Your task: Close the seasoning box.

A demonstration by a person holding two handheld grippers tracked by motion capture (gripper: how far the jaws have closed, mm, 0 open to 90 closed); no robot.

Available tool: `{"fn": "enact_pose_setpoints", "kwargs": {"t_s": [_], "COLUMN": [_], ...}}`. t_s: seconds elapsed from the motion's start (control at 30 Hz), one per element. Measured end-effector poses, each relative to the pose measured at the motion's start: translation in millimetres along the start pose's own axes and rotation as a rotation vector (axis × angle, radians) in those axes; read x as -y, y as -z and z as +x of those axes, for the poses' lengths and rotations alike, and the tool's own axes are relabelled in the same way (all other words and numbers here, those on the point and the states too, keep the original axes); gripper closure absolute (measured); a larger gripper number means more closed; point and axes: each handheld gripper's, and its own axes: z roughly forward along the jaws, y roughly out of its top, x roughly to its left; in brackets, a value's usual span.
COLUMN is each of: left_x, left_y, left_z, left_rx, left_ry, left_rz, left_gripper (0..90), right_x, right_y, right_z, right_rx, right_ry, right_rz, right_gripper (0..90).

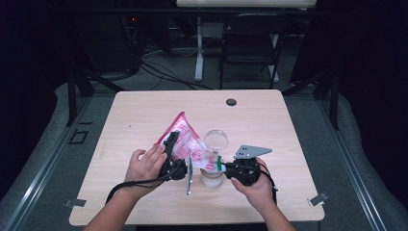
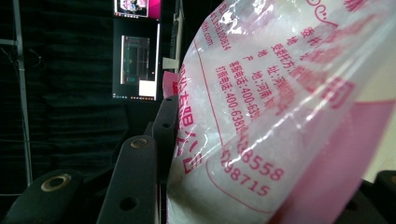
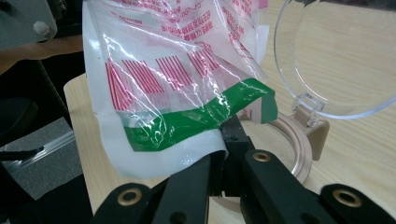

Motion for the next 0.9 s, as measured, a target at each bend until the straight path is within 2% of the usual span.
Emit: {"fn": "enact_pose_setpoints", "kwargs": {"t_s": [0.23, 0.53, 0.83, 0.9], "left_x": [-2.3, -3.3, -4.2, -4.6], "left_y": [0.8, 1.4, 0.9, 1.8], "left_z": [0.8, 0.8, 1.6, 1.8], "left_rx": [-0.015, -0.011, -0.022, -0.015], "left_ry": [-0.006, 0.001, -0.002, -0.007], "left_rz": [-0.005, -0.006, -0.032, -0.02], "left_gripper": [61.9, 62.0, 62.1, 62.0], "right_x": [-0.3, -0.2, -0.4, -0.2], "right_y": [1.4, 2.1, 3.8, 3.1], "right_z": [-1.1, -1.9, -3.3, -3.3], "right_rx": [-0.003, -0.003, -0.004, -0.007], "right_ry": [-0.005, -0.006, -0.01, -0.01], "right_rz": [0.003, 0.006, 0.007, 0.008], "right_gripper": [90.0, 90.0, 90.0, 90.0]}}
